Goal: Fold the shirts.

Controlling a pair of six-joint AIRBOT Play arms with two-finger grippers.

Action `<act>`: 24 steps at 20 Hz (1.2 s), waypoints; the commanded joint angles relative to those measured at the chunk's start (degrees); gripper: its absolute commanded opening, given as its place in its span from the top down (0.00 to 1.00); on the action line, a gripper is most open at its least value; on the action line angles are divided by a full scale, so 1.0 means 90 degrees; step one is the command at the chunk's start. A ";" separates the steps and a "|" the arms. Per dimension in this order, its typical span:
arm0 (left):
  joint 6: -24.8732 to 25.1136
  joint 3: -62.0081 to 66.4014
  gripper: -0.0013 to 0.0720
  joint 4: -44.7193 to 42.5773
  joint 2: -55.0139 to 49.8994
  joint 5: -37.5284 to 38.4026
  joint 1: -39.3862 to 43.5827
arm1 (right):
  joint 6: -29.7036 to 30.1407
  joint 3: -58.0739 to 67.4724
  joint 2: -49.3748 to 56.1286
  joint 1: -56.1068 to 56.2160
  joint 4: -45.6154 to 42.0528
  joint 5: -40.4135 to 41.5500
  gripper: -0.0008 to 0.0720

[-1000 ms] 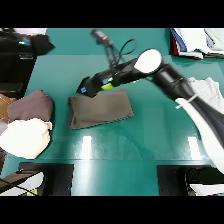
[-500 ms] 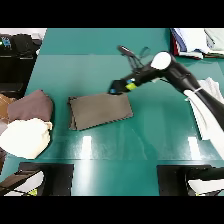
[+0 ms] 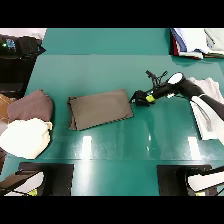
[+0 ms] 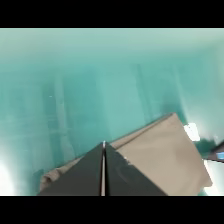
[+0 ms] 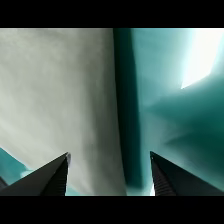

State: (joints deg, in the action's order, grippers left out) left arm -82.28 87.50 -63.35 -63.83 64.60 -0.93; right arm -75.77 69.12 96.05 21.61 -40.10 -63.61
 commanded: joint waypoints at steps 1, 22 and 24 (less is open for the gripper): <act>0.0027 -0.0002 0.95 0.0036 -0.0012 -0.0163 0.0318 | 0.0393 -0.0100 0.0495 0.0301 0.1139 0.0338 0.23; -0.0022 -0.0002 0.95 0.0610 -0.0012 -0.0408 0.0952 | -0.1256 0.1853 -0.1642 -0.3764 -0.2050 0.0925 0.97; -0.0022 -0.0002 0.95 0.0607 -0.0012 -0.0410 0.0952 | -0.1256 0.1853 -0.1763 -0.4393 -0.2047 0.0937 0.97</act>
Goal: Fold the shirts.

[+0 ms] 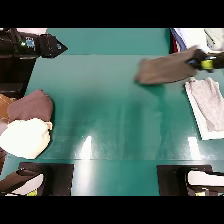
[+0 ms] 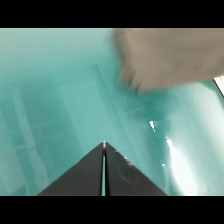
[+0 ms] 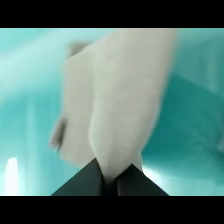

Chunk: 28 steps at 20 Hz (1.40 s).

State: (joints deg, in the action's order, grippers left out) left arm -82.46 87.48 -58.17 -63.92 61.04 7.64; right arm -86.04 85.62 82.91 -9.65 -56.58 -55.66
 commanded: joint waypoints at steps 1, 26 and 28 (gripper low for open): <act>-0.0007 0.0000 0.95 0.0032 -0.0002 -0.0017 0.0000 | -0.0114 0.0019 -0.0311 -0.1156 -0.0209 0.0051 0.97; 0.0005 0.0000 0.95 0.0032 -0.0002 -0.0034 0.0000 | -0.0102 -0.0614 -0.2242 -0.2266 -0.1073 -0.1783 0.97; 0.0002 0.0000 0.95 0.0032 -0.0002 -0.0019 0.0000 | -0.0087 -0.1372 -0.2652 -0.2652 -0.1076 -0.1836 0.97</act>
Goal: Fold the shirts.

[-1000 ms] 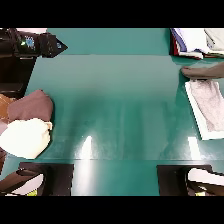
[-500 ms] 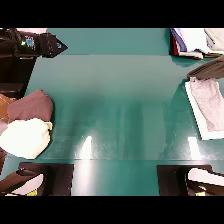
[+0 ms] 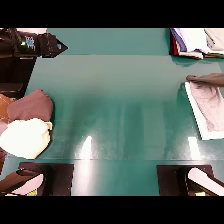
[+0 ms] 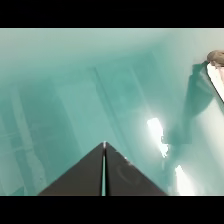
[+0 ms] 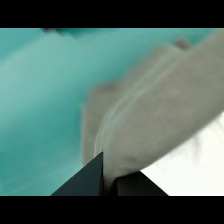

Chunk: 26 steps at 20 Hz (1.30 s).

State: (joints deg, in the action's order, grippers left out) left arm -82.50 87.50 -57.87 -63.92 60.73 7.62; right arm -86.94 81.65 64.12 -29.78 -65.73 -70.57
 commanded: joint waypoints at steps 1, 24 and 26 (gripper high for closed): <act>0.0007 -0.0002 0.95 -0.0002 -0.0002 0.0029 0.0002 | 0.0136 -0.1280 -0.0746 -0.0617 -0.0058 -0.0180 0.97; 0.0002 -0.0002 0.95 -0.0498 0.0000 -0.0425 0.0002 | 0.0828 -0.2514 -0.1185 0.4116 0.1003 0.0617 0.97; 0.0002 0.0000 0.95 -0.0495 0.0000 -0.0546 0.0002 | 0.0828 -0.2516 -0.1124 0.4342 0.1003 0.0622 0.97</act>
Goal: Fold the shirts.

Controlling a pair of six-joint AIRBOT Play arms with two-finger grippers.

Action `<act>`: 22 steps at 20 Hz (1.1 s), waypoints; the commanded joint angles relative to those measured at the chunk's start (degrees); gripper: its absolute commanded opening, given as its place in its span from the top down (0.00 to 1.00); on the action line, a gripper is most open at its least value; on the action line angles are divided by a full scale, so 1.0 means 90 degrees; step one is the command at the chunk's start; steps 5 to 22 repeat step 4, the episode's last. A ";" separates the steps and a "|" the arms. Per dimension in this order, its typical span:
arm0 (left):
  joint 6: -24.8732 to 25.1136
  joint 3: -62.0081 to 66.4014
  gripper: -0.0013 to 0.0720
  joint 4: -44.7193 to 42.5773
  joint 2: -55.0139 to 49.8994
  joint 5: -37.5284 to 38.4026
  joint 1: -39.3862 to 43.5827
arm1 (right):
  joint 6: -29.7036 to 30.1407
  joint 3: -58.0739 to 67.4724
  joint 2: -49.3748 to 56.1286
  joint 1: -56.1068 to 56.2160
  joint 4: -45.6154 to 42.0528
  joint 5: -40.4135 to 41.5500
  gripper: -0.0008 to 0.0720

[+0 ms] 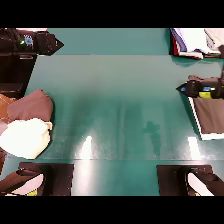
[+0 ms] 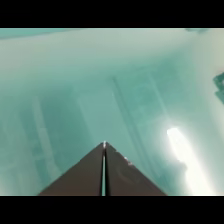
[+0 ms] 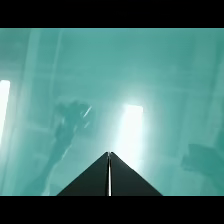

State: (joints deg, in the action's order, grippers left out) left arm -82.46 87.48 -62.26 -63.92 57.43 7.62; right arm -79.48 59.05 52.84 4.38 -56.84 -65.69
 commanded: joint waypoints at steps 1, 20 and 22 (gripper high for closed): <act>-0.0002 0.0002 0.95 -0.0007 0.0000 -0.0209 0.0002 | 0.0000 -0.0002 0.0121 0.0590 0.0017 0.0085 0.97; -0.0002 0.0002 0.95 -0.0007 0.0000 -0.0291 0.0002 | 0.0000 -0.0005 0.0024 0.0573 0.0015 0.0090 0.97; -0.0002 0.0002 0.95 -0.0007 0.0000 -0.0291 0.0002 | 0.0000 -0.0005 0.0024 0.0573 0.0015 0.0090 0.97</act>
